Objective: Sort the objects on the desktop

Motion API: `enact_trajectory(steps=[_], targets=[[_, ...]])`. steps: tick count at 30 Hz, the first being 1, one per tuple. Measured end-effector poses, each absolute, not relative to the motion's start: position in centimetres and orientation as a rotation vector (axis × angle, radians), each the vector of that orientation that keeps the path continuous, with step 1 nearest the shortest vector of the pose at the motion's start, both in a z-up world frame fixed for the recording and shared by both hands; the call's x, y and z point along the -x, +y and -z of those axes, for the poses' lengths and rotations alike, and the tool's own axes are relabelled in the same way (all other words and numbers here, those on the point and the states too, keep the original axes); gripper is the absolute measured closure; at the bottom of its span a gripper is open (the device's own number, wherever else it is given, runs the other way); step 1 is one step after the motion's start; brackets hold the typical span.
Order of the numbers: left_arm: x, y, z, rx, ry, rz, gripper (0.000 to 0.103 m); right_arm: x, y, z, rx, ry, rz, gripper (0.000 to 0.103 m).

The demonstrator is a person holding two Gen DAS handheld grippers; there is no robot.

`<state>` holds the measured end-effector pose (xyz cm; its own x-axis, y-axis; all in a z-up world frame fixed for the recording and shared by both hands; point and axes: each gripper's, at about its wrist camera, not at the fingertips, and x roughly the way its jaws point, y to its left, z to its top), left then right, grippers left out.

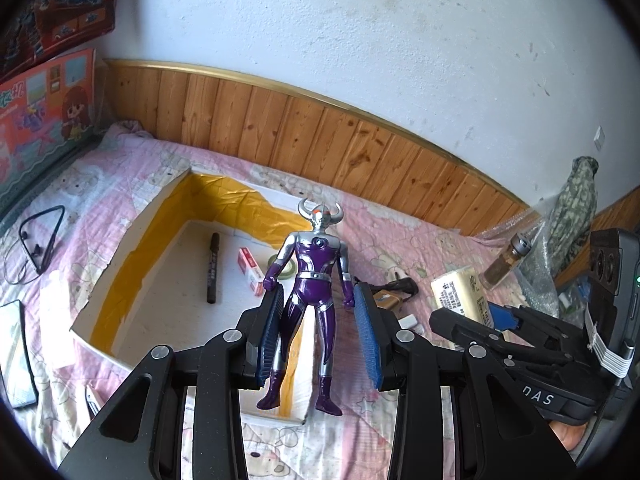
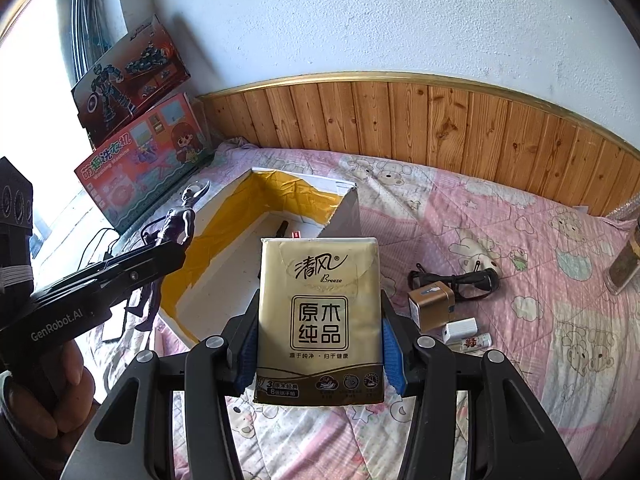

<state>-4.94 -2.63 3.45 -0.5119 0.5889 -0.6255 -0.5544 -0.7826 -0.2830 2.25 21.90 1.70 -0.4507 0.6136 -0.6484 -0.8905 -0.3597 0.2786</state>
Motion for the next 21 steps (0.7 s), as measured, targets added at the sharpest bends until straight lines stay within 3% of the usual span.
enact_trajectory(steps=[21], targets=[[9.5, -7.4, -3.2, 1.037, -0.108, -2.322, 0.066, 2.5, 21.8, -2.8, 0.571, 0.712, -1.966, 0.051]])
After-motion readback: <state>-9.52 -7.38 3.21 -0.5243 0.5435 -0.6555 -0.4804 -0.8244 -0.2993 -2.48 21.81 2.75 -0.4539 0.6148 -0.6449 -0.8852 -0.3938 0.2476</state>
